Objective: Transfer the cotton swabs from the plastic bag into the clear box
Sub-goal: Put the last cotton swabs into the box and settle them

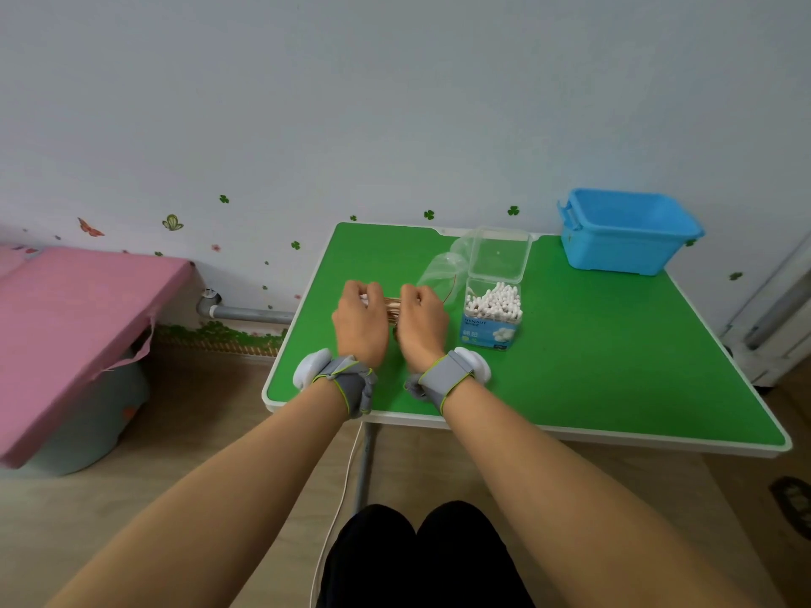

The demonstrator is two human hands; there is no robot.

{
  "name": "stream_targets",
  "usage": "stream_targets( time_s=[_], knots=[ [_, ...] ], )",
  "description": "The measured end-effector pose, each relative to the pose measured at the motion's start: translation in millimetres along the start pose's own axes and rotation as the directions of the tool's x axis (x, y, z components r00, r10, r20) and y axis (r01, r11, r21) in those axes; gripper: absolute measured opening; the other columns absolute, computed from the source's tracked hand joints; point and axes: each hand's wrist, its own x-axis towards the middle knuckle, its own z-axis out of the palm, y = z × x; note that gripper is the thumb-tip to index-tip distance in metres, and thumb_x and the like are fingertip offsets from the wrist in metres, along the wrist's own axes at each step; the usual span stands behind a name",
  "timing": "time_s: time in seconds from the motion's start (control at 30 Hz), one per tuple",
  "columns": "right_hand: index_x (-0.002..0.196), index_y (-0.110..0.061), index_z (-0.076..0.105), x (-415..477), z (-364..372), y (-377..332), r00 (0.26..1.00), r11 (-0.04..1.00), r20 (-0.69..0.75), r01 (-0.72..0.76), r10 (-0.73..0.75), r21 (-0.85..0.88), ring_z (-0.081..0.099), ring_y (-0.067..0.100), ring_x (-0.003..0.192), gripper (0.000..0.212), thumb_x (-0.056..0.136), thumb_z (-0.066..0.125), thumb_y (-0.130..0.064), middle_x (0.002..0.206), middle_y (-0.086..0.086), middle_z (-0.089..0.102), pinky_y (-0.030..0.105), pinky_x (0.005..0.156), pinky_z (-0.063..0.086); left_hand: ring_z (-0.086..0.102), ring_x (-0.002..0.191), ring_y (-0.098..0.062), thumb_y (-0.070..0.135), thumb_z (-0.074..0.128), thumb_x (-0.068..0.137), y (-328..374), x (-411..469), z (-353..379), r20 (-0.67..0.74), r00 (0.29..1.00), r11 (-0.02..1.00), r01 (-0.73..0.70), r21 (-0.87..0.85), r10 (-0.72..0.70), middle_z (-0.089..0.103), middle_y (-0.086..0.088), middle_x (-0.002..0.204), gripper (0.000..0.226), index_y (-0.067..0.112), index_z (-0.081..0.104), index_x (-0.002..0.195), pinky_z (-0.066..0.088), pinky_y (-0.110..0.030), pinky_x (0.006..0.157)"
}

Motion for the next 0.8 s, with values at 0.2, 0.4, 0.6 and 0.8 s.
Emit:
stream_targets(
  time_s=[0.2, 0.4, 0.6, 0.8],
  knots=[
    [0.079, -0.005, 0.047, 0.1, 0.4, -0.4, 1.000, 0.999, -0.029, -0.005, 0.006, 0.043, 0.039, 0.024, 0.069, 0.022, 0.096, 0.038, -0.015, 0.069, 0.006, 0.045, 0.032, 0.059, 0.021, 0.042, 0.069, -0.029, 0.024, 0.047, 0.093, 1.3, 0.8, 0.2, -0.027, 1.000, 1.000, 0.002, 0.028, -0.001, 0.055, -0.016, 0.071, 0.036, 0.013, 0.042, 0.059, 0.034, -0.035, 0.065],
    [0.080, -0.004, 0.046, -0.7, 1.5, -0.4, 1.000, 1.000, -0.015, 0.008, -0.007, 0.025, 0.038, 0.025, 0.068, 0.023, 0.098, 0.036, -0.014, 0.068, 0.006, 0.043, 0.035, 0.057, 0.010, 0.035, 0.066, -0.028, 0.017, 0.044, 0.089, 6.0, 1.3, 0.8, -0.006, 0.999, 0.997, 0.043, 0.059, -0.043, 0.040, -0.006, 0.054, 0.040, 0.012, 0.034, 0.052, 0.028, -0.034, 0.061],
    [0.081, -0.005, 0.046, -1.6, 3.1, -0.7, 1.000, 1.000, -0.003, -0.002, 0.002, -0.001, 0.040, 0.025, 0.072, 0.025, 0.099, 0.034, -0.017, 0.077, 0.010, 0.047, 0.033, 0.058, 0.014, 0.034, 0.067, -0.029, 0.014, 0.042, 0.092, 4.3, 1.6, 0.0, -0.001, 0.999, 0.994, 0.035, 0.105, -0.035, 0.040, -0.011, 0.060, 0.042, 0.011, 0.032, 0.051, 0.022, -0.033, 0.060],
    [0.081, -0.005, 0.046, -0.7, 4.8, 0.3, 1.000, 1.000, -0.009, 0.001, -0.001, -0.014, 0.040, 0.025, 0.073, 0.024, 0.099, 0.035, -0.016, 0.077, 0.011, 0.047, 0.032, 0.059, 0.016, 0.035, 0.068, -0.028, 0.016, 0.042, 0.093, 4.1, -0.2, -1.7, -0.020, 0.999, 0.995, 0.031, 0.093, -0.030, 0.045, -0.014, 0.066, 0.042, 0.012, 0.034, 0.052, 0.017, -0.032, 0.059]
  ],
)
